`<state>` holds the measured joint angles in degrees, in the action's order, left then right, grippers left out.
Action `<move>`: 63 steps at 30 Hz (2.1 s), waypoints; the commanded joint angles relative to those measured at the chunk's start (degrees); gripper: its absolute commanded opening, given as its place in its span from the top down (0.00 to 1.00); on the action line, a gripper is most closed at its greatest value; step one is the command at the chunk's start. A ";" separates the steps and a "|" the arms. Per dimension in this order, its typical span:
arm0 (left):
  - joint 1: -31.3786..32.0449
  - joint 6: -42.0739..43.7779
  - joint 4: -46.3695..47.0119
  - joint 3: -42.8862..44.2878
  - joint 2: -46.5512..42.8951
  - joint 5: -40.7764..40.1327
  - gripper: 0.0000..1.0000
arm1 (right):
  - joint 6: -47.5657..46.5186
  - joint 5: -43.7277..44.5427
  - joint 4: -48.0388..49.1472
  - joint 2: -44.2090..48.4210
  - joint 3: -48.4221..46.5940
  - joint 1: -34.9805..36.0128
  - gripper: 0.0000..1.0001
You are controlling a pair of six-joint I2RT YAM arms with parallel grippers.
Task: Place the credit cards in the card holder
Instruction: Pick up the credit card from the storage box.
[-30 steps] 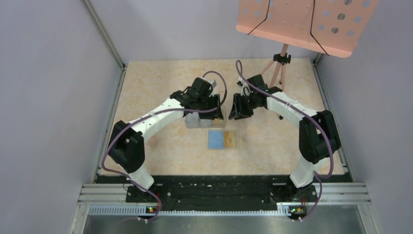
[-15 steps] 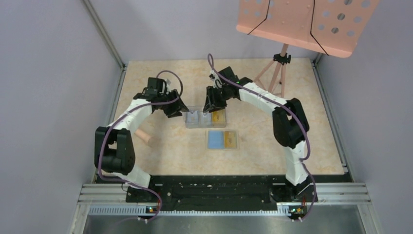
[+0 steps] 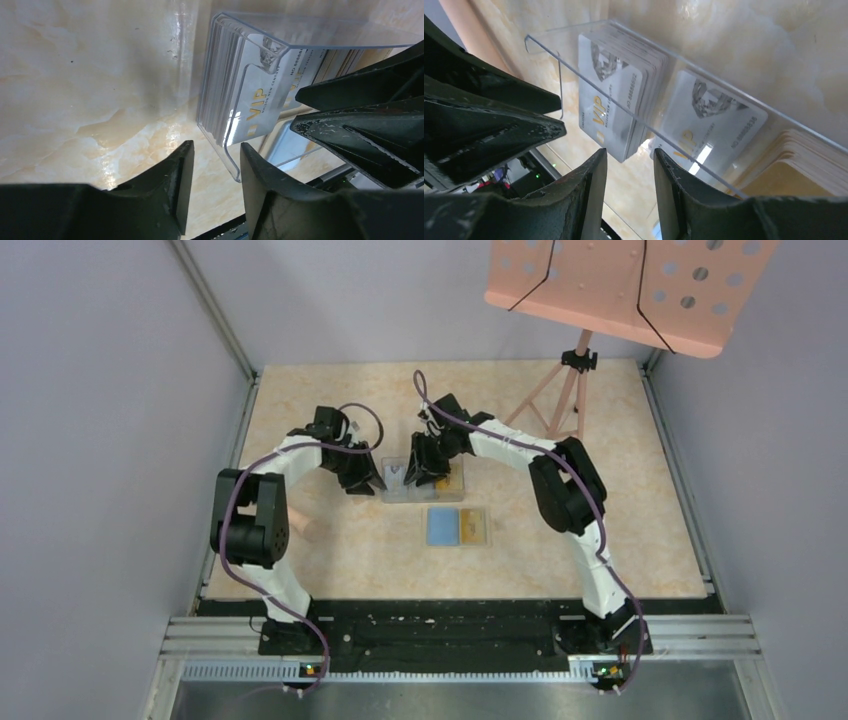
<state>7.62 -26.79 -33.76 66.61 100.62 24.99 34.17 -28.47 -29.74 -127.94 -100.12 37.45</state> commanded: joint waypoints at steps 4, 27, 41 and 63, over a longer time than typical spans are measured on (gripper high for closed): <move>1.18 1.46 1.94 1.61 1.61 4.51 0.73 | 3.51 -2.08 4.71 -2.06 -3.66 0.80 0.72; 4.95 0.15 2.34 -0.70 -0.20 5.16 0.88 | 4.46 -3.87 5.54 -2.34 -5.26 1.02 1.00; 5.04 2.78 -1.46 0.81 0.14 1.31 0.88 | 1.73 -1.50 2.09 0.59 -5.69 2.13 1.00; 5.57 3.49 -2.26 0.96 1.05 -0.04 0.88 | 1.94 -3.63 2.06 1.28 -8.41 2.67 0.93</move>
<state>11.51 -24.91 -33.89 67.51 101.41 23.66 35.14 -29.69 -32.03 -130.28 -106.30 38.11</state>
